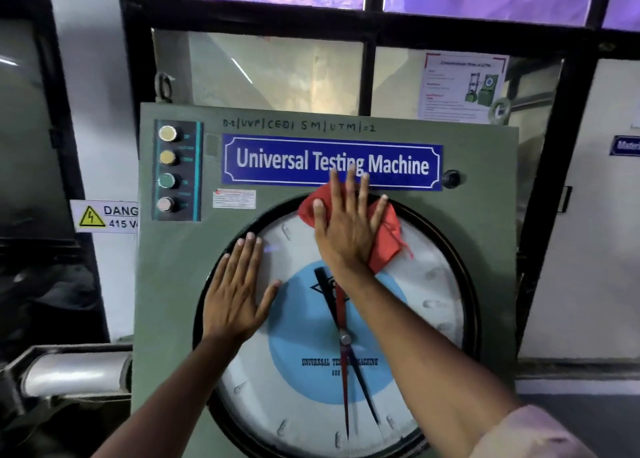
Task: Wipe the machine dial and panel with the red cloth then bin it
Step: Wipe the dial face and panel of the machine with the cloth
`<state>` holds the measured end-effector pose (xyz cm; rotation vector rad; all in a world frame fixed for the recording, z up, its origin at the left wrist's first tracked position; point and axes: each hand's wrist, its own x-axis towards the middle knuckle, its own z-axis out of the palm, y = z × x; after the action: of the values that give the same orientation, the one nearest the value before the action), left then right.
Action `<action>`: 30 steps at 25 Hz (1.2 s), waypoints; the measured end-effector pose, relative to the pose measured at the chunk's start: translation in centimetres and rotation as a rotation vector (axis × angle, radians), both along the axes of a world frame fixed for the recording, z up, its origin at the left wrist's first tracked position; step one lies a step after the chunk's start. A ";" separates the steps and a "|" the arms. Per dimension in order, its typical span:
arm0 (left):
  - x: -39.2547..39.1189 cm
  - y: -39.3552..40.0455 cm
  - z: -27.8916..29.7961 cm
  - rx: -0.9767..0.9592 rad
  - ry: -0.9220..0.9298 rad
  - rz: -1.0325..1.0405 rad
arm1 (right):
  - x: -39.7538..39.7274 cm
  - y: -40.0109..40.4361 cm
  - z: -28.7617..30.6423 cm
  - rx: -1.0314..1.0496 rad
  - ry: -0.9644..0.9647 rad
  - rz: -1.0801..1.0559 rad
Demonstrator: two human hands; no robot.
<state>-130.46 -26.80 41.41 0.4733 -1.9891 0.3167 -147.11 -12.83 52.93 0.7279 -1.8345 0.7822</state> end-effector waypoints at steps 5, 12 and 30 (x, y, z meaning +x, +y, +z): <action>0.5 -0.7 -1.3 -0.041 0.034 -0.005 | 3.7 -4.5 -0.9 0.301 0.301 0.115; 0.6 -0.5 -1.2 -0.007 -0.007 0.013 | -0.6 1.0 -1.6 0.353 0.369 0.049; 1.8 2.4 0.0 0.178 -0.131 0.014 | -1.4 10.9 -12.9 0.341 -0.008 -0.038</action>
<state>-128.68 -24.38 41.42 0.5921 -2.1532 0.1840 -148.50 -1.93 40.07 0.9022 -2.0076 0.4513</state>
